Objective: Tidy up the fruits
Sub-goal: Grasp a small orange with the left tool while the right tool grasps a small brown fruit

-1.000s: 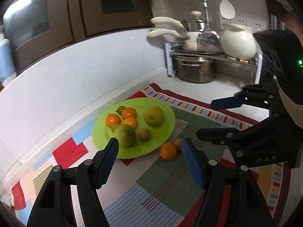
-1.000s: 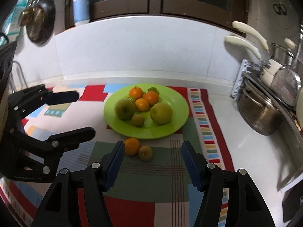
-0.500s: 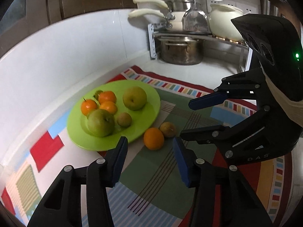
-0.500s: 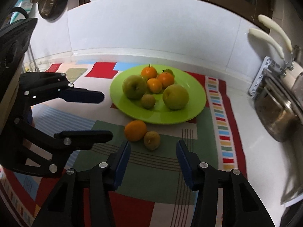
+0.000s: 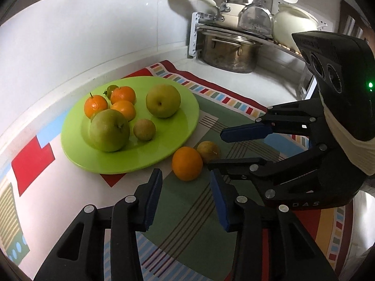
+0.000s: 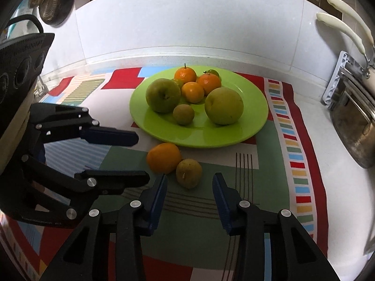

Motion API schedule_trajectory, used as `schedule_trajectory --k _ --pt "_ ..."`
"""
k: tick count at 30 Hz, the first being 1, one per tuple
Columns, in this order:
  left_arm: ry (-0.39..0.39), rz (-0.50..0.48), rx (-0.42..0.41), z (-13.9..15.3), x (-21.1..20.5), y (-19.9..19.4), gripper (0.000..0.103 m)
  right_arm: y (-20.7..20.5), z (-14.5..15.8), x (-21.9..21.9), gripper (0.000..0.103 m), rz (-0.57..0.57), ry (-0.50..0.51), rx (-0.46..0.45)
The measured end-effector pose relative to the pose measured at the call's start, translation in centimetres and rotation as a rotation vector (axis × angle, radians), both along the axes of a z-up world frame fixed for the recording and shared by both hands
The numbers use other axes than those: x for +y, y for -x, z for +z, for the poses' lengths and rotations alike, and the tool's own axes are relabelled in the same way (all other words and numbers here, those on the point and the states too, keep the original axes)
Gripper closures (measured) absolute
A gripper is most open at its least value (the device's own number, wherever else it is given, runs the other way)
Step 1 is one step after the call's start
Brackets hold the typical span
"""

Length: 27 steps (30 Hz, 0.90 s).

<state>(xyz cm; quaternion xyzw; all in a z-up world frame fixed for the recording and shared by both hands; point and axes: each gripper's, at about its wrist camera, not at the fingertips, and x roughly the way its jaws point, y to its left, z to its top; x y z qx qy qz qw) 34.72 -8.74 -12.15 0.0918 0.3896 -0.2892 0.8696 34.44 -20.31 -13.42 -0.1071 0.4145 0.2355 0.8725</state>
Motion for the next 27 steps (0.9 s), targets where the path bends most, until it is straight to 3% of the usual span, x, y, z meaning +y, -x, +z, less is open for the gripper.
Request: schedule_trajectory --k 7,10,27 --pt "0.014 0.007 0.013 -0.2 -0.3 -0.3 0.062 -0.8 -0.4 0.1 0.067 0.010 -0.035 0.023" --pt "0.017 0.014 0.024 -0.4 -0.6 -0.6 0.062 -0.8 -0.5 -0.2 0.078 0.009 -0.032 0.026" --pt "-0.006 0.123 0.092 -1.6 -2.1 -2.3 0.071 0.2 -0.3 -3.1 0.078 -0.129 -0.118 0.038"
